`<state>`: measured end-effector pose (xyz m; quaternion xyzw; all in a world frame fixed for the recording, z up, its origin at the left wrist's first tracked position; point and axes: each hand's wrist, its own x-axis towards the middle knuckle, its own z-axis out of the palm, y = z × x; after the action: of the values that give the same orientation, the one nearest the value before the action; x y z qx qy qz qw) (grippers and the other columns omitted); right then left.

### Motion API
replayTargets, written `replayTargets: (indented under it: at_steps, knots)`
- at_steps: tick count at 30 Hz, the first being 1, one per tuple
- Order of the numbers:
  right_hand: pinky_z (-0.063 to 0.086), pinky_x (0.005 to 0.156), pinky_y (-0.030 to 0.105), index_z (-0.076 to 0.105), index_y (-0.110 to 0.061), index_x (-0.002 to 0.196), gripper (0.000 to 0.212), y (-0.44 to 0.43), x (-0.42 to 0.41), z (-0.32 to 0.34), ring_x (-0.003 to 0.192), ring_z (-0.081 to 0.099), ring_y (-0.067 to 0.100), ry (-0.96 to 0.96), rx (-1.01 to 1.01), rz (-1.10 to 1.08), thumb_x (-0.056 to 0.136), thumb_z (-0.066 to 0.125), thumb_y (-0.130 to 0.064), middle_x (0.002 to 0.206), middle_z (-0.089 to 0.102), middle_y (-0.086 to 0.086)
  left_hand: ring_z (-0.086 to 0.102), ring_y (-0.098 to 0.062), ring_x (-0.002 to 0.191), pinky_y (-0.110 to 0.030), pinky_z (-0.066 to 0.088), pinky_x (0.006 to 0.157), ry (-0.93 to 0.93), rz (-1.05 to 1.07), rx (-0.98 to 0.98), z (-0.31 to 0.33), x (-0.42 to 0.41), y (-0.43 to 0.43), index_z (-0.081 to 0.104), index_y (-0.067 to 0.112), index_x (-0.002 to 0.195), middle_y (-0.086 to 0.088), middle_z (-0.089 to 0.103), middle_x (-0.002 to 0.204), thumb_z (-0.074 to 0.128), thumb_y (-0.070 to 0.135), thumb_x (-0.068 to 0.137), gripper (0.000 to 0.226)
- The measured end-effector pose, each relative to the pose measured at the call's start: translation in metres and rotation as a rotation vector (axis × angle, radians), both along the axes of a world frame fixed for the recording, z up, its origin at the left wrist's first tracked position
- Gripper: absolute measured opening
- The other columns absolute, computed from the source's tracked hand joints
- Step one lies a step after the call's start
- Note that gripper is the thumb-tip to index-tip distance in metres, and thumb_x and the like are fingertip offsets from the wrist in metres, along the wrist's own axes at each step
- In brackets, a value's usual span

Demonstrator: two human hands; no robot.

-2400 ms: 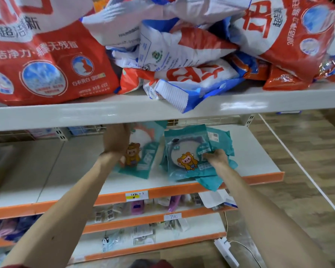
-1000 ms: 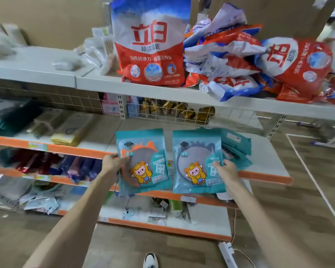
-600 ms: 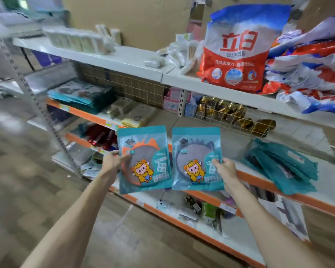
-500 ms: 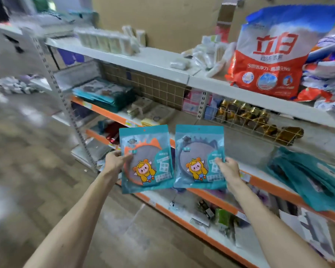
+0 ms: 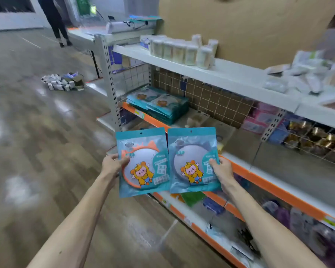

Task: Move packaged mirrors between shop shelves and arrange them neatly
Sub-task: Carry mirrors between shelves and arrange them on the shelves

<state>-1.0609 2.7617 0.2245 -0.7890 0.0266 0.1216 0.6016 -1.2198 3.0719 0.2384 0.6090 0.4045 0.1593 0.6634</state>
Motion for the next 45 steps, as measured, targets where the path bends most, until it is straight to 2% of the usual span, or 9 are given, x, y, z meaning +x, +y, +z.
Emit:
replayTargets:
  at_steps: [3,7,20,22,27,31,37,42,45]
  knots:
    - [0.053,0.059,0.029,0.065,-0.006,0.095,0.012,0.041,0.015,0.010,0.070,0.067,0.021,-0.035,-0.049,0.011,0.095,0.056,-0.014,0.090,0.072,0.011,0.068,-0.019,0.055,-0.020,0.047,0.038,-0.027,0.020,-0.013,0.003,0.006,0.035,0.064,0.005,0.099,-0.014,0.071,0.089,0.073,0.010,0.085,0.017]
    - [0.049,0.046,0.018,0.065,-0.007,0.096,0.013,0.083,0.038,0.018,0.066,0.066,0.015,-0.043,-0.056,0.005,0.096,0.055,-0.016,0.083,0.070,0.004,0.066,-0.011,0.046,-0.018,0.046,0.036,-0.033,0.032,-0.047,-0.003,0.026,0.073,0.063,0.011,0.086,-0.009,0.069,0.081,0.071,0.008,0.087,0.009]
    - [0.054,0.061,0.027,0.061,-0.005,0.106,0.020,0.224,0.181,0.000,0.077,0.070,0.020,0.024,0.068,-0.126,0.099,0.054,-0.023,0.096,0.071,0.010,0.070,-0.028,0.068,-0.037,0.059,0.061,0.015,-0.061,0.059,0.003,0.198,0.228,0.064,-0.001,0.105,-0.017,0.072,0.090,0.075,0.008,0.083,0.027]
    - [0.053,0.057,0.025,0.061,-0.006,0.106,0.019,0.244,0.202,0.003,0.075,0.070,0.019,0.027,0.082,-0.136,0.099,0.054,-0.022,0.094,0.071,0.010,0.070,-0.025,0.063,-0.035,0.059,0.056,0.010,-0.085,0.066,0.008,0.225,0.252,0.064,-0.001,0.102,-0.017,0.072,0.087,0.075,0.008,0.083,0.023]
    - [0.049,0.045,0.019,0.058,-0.006,0.109,0.018,0.275,0.234,0.009,0.066,0.068,0.014,0.071,0.105,-0.196,0.099,0.056,-0.021,0.083,0.068,0.005,0.069,-0.035,0.073,-0.049,0.059,0.072,0.006,-0.143,0.035,0.012,0.288,0.285,0.064,-0.002,0.101,-0.023,0.071,0.094,0.070,0.007,0.087,0.018]
    - [0.052,0.051,0.025,0.052,-0.009,0.110,0.021,0.287,0.252,0.007,0.067,0.067,0.017,0.142,0.115,-0.286,0.097,0.059,-0.023,0.083,0.067,0.007,0.071,-0.032,0.071,-0.037,0.059,0.060,0.012,-0.199,0.071,0.008,0.333,0.303,0.066,0.001,0.103,-0.018,0.073,0.091,0.072,0.011,0.087,0.020]
    - [0.056,0.066,0.033,0.058,-0.010,0.091,0.010,0.306,0.270,-0.005,0.068,0.069,0.021,0.219,0.121,-0.442,0.095,0.061,-0.019,0.082,0.070,0.009,0.069,-0.038,0.084,-0.052,0.058,0.079,0.003,-0.288,0.039,-0.003,0.401,0.342,0.058,0.004,0.105,-0.022,0.070,0.098,0.070,0.011,0.088,0.021]
    - [0.058,0.085,0.045,0.058,-0.009,0.096,0.007,0.324,0.283,-0.015,0.091,0.070,0.030,0.244,0.097,-0.652,0.094,0.057,-0.015,0.099,0.071,0.016,0.068,-0.031,0.074,-0.045,0.059,0.075,-0.012,-0.419,0.052,-0.012,0.456,0.370,0.058,-0.001,0.113,-0.017,0.071,0.092,0.070,0.013,0.089,0.030]
    - [0.057,0.078,0.042,0.058,-0.003,0.106,0.015,0.340,0.288,-0.018,0.086,0.067,0.029,0.240,0.074,-0.728,0.094,0.054,-0.010,0.106,0.068,0.020,0.067,-0.029,0.077,-0.042,0.057,0.076,-0.009,-0.455,0.119,-0.012,0.487,0.386,0.062,0.001,0.110,-0.012,0.069,0.087,0.070,0.011,0.087,0.026]
